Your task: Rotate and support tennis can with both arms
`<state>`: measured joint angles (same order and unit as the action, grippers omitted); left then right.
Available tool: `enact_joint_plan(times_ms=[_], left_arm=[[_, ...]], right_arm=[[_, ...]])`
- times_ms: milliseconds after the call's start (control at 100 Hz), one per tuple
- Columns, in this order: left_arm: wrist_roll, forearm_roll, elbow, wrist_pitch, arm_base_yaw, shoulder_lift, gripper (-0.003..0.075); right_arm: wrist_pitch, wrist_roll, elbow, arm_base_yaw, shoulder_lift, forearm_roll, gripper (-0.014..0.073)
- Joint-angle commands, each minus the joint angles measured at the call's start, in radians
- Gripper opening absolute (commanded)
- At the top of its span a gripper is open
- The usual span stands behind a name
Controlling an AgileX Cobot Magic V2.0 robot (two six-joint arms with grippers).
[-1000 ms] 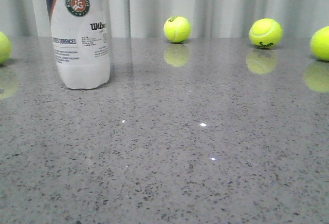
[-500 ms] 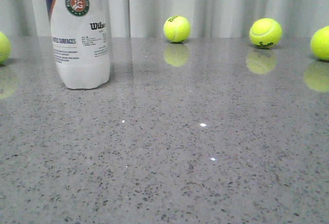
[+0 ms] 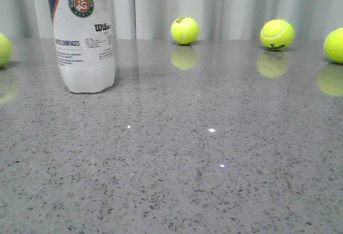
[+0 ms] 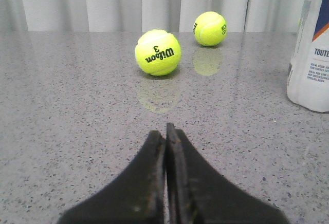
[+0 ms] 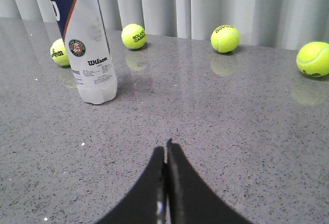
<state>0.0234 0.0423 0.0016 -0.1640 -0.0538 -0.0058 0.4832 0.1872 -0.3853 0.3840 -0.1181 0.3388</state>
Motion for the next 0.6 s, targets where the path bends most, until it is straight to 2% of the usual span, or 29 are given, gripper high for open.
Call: enact_joint_plan(times_ms=[0,590], left_arm=[[0.012,-0.001,0.045,0.074,-0.003,-0.034,-0.0019],[0.012,-0.001,0.045,0.074,-0.003,-0.034,-0.0018]], right_arm=[[-0.075,0.006,-0.025,-0.004,-0.012,0.013,-0.006],[-0.083,0.006,-0.017,-0.004,-0.012,0.013,-0.006]])
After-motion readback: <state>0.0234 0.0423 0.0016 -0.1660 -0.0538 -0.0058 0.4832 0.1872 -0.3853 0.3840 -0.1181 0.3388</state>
